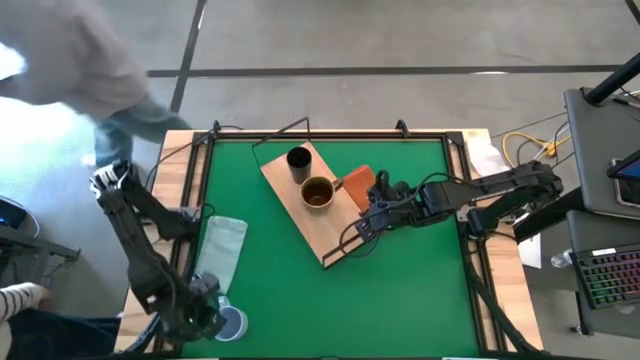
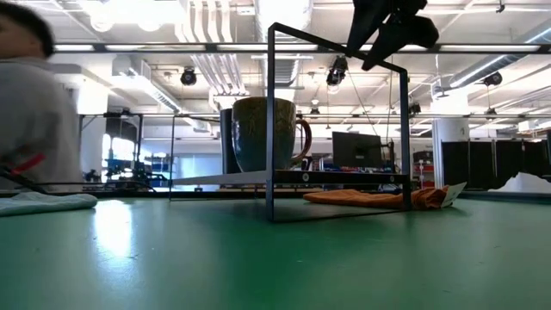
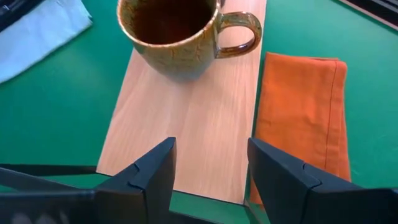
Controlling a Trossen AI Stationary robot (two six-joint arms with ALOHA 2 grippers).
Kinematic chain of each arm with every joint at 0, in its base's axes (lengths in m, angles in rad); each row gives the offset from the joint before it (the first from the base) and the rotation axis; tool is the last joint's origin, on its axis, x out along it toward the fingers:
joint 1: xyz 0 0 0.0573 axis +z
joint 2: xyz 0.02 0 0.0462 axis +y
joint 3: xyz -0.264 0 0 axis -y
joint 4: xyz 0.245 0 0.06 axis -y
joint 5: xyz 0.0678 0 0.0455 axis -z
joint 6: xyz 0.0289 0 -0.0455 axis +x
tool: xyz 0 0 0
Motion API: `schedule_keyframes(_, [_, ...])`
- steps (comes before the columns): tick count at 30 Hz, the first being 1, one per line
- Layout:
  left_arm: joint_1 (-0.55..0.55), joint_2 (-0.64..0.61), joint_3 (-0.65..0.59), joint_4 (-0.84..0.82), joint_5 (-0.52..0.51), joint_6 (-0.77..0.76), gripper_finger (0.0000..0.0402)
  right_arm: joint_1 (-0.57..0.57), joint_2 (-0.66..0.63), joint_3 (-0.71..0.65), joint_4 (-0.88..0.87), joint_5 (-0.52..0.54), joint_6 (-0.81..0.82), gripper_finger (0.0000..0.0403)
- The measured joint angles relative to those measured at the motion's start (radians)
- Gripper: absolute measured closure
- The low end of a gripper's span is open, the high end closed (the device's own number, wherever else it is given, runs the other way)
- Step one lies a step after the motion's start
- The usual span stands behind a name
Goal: Stack small to large cups/mugs on shelf
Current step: Put the blue mug on the shelf
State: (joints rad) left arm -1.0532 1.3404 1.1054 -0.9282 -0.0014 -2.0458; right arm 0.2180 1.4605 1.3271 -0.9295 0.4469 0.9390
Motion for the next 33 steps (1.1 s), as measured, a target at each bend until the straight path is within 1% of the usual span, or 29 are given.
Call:
schedule_keyframes(4, [0.0, 0.06, 0.003, 0.001, -0.026, -0.05, 0.0301, 0.001, 0.0, -0.009, 0.0, 0.0, 0.001, 0.0211])
schedule_keyframes(9, [-0.002, 0.118, 0.002, 0.001, -0.027, -0.114, 0.0301, 0.001, 0.0, -0.009, 0.0, 0.0, 0.003, 0.0211])
schedule_keyframes(19, [-0.002, 0.167, -0.003, 0.0, -0.03, -0.112, 0.0301, 0.011, 0.0, -0.009, 0.001, -0.001, 0.018, 0.0211])
schedule_keyframes(23, [0.0, 0.179, -0.019, 0.003, -0.03, -0.073, 0.0317, 0.011, 0.0, -0.009, 0.002, -0.001, 0.03, 0.0211])
schedule_keyframes(27, [0.015, 0.167, -0.029, 0.002, -0.027, -0.012, 0.0357, 0.011, 0.0, -0.009, 0.001, -0.001, 0.031, 0.0211])
schedule_keyframes(30, [0.041, 0.15, -0.033, 0.0, -0.028, 0.083, 0.0392, 0.014, 0.0, -0.009, 0.001, -0.001, 0.052, 0.0211])
schedule_keyframes(33, [0.086, 0.137, -0.033, -0.001, -0.028, 0.216, 0.0398, 0.021, 0.0, -0.009, -0.001, -0.001, 0.075, 0.0211])
